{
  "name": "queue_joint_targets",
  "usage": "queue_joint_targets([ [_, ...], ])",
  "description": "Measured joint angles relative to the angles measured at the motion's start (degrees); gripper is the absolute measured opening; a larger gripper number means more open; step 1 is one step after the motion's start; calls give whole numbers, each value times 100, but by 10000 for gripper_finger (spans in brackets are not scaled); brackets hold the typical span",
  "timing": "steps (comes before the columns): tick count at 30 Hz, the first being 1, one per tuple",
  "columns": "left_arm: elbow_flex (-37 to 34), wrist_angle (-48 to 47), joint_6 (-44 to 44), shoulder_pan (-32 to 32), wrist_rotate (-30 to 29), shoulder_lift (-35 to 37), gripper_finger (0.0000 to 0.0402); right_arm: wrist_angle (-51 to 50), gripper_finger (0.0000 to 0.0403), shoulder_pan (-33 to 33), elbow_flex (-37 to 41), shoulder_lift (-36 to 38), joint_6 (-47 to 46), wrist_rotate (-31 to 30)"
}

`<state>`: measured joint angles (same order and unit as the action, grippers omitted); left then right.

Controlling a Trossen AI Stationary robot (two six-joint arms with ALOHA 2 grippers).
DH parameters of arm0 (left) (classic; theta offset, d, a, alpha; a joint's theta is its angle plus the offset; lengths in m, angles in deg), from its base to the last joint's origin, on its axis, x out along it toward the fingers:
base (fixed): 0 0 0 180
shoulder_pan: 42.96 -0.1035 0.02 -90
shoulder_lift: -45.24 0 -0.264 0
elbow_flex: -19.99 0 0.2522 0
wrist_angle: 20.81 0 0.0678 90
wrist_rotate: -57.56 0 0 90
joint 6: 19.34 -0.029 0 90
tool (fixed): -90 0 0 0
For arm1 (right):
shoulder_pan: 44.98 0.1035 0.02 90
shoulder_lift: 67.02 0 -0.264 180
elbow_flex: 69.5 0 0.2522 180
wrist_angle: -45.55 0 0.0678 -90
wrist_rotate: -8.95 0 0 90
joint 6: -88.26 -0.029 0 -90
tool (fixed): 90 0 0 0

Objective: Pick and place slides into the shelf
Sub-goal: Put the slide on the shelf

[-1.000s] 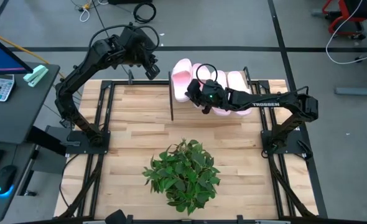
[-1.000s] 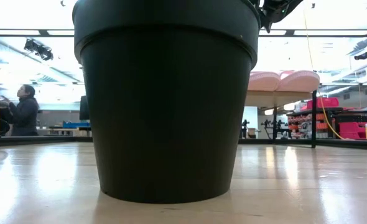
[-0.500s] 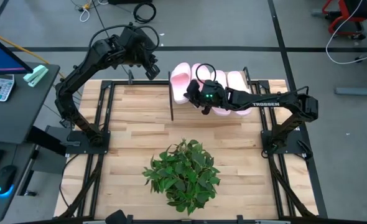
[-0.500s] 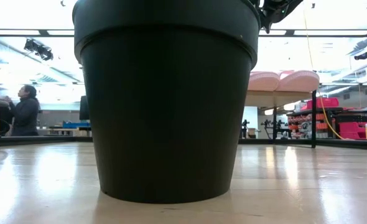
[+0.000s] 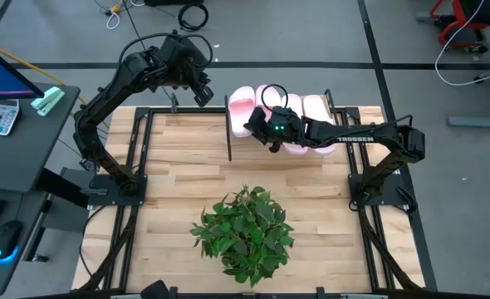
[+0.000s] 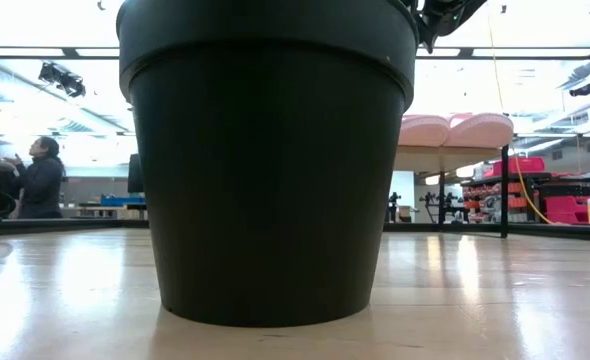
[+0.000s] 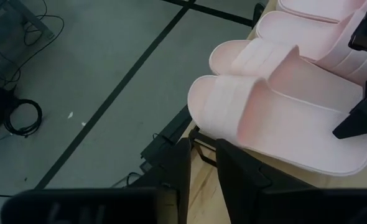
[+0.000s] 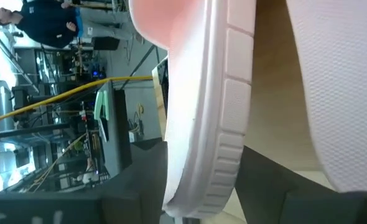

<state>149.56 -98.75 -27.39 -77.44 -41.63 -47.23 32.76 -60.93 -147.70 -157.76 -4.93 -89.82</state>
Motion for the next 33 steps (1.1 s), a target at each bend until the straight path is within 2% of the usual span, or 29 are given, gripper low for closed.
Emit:
queue_joint_targets([
  [9, 0, 0, -2, 0, 0, 0, 84, -12, 181, -2, -220, 0, 145, 527],
  [14, 0, -2, -2, 0, 0, 0, 89, -1383, 181, -4, -619, 7, 489, 618],
  [17, 0, -15, -2, 0, 2, 0, 87, -1784, 181, -3, -825, 7, 764, 550],
  [23, 0, -20, -2, 0, 1, 0, 78, -1892, 190, -28, -957, 11, 1097, 496],
  [33, 0, -20, -2, 2, 2, 0, 88, -2072, 214, -31, -955, -39, 1229, 877],
])
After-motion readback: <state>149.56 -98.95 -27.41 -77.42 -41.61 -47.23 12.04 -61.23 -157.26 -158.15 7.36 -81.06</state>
